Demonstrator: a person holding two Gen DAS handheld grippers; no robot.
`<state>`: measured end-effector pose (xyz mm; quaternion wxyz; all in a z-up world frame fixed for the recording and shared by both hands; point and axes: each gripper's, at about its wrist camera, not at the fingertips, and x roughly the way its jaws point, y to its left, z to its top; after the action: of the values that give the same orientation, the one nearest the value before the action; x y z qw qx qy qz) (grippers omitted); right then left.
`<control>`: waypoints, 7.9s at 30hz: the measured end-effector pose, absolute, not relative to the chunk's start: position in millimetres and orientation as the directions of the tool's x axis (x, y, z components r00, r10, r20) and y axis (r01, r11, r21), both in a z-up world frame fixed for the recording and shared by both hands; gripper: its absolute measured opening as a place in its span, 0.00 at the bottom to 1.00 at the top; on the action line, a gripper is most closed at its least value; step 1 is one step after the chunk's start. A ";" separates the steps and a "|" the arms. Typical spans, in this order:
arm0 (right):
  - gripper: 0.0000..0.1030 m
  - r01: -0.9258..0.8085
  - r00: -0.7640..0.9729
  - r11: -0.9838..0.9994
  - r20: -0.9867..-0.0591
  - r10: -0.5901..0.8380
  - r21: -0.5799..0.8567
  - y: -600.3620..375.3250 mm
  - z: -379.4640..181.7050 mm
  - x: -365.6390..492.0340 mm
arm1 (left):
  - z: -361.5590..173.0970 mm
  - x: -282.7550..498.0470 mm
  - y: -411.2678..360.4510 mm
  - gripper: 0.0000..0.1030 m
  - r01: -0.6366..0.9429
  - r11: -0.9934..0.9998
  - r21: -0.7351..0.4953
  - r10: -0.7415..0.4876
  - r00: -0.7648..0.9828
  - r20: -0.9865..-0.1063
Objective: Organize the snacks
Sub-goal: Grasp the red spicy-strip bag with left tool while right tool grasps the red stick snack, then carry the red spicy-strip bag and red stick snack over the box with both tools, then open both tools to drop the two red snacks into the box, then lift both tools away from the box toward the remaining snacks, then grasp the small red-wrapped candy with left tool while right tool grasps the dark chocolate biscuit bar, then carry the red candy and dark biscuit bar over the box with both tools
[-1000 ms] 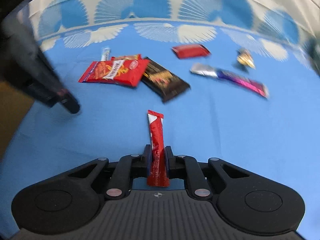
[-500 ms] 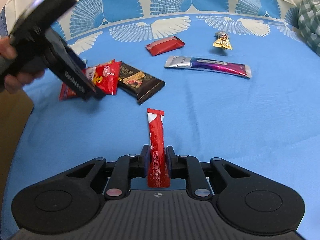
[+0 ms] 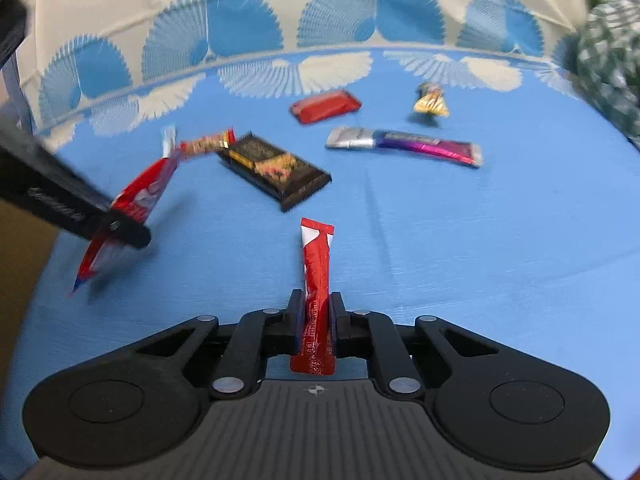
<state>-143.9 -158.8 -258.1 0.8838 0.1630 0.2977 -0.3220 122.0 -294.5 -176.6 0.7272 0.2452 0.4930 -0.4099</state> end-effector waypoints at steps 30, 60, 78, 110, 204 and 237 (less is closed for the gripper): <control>0.12 0.339 0.830 0.931 -0.509 -0.227 0.138 123.2 -104.6 -113.0 | 7.2 -9.4 28.4 0.28 0.427 0.901 0.078 -0.181 0.533 -0.826; 0.13 0.256 0.757 0.965 -0.633 -0.165 0.055 160.9 -124.1 -17.0 | -46.6 69.1 73.8 0.28 0.352 0.932 0.087 -0.096 0.469 -0.878; 0.13 0.265 0.724 0.962 -0.672 -0.159 0.058 141.2 -147.4 23.6 | -88.6 106.5 63.8 0.28 0.364 0.926 0.100 -0.057 0.398 -0.916; 0.93 0.309 0.777 0.948 -0.596 -0.202 0.081 200.8 -96.6 -95.8 | -26.7 -29.8 87.4 1.00 0.307 0.931 0.195 0.024 0.484 -0.875; 0.59 0.406 0.702 0.912 -0.622 -0.346 -0.048 -257.8 -268.6 0.6 | -231.0 248.9 -409.4 0.18 0.874 0.470 0.127 -0.180 0.236 -0.955; 0.40 0.527 0.773 0.835 -0.496 -0.394 0.159 9.1 -132.6 -174.9 | -13.9 -6.9 -131.4 0.17 0.596 0.796 0.107 -0.238 0.471 -0.850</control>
<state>-174.9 9.1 -132.6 0.9303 0.1459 0.2280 -0.2477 -6.9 -131.4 -13.9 0.8341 0.1989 0.4497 -0.2499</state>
